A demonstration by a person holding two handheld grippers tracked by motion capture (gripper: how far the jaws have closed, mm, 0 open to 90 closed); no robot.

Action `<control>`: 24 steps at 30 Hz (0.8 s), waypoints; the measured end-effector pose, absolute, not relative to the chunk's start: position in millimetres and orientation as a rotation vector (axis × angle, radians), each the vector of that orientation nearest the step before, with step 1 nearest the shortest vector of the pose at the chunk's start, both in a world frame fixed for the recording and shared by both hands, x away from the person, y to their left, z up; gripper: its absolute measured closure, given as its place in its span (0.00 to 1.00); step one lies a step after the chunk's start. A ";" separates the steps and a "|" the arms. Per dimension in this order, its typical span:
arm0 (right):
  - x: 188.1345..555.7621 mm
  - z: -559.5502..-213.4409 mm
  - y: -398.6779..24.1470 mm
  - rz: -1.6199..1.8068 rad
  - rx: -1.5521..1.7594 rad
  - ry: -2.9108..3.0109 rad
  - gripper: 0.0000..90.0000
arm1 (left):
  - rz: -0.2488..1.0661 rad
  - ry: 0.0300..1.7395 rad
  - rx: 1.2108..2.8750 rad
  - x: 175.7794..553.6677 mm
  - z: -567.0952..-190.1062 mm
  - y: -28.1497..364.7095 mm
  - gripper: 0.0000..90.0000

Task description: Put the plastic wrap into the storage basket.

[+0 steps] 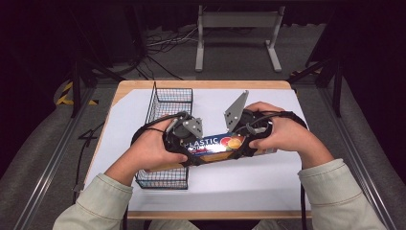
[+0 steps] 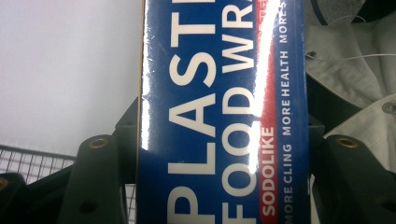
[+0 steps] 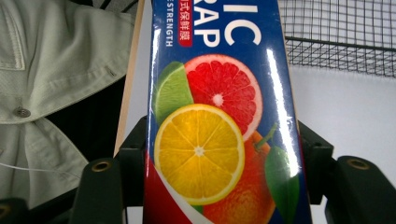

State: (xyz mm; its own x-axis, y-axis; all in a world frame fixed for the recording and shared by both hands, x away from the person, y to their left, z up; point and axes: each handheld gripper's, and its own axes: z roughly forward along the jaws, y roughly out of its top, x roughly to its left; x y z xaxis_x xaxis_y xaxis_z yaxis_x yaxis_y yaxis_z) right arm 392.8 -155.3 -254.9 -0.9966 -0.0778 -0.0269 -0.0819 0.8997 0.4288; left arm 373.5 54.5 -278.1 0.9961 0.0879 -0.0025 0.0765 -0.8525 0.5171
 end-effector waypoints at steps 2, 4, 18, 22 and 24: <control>392.5 -254.3 -156.7 0.698 -0.141 3.053 0.43 | 0.025 0.126 2.596 372.1 -277.3 53.7 0.46; 391.8 -253.8 -158.1 0.708 -0.146 3.030 0.39 | 0.024 0.158 2.588 372.2 -276.7 53.9 0.46; 397.5 -230.0 -201.0 1.074 0.154 2.675 0.20 | 0.066 0.367 2.544 380.4 -263.8 67.2 0.46; 399.3 -225.8 -219.9 1.139 0.316 2.542 0.18 | 0.109 0.421 2.551 382.3 -262.2 70.9 0.46; 401.2 -225.4 -228.9 1.127 0.387 2.475 0.18 | 0.118 0.474 2.559 383.4 -262.5 72.1 0.46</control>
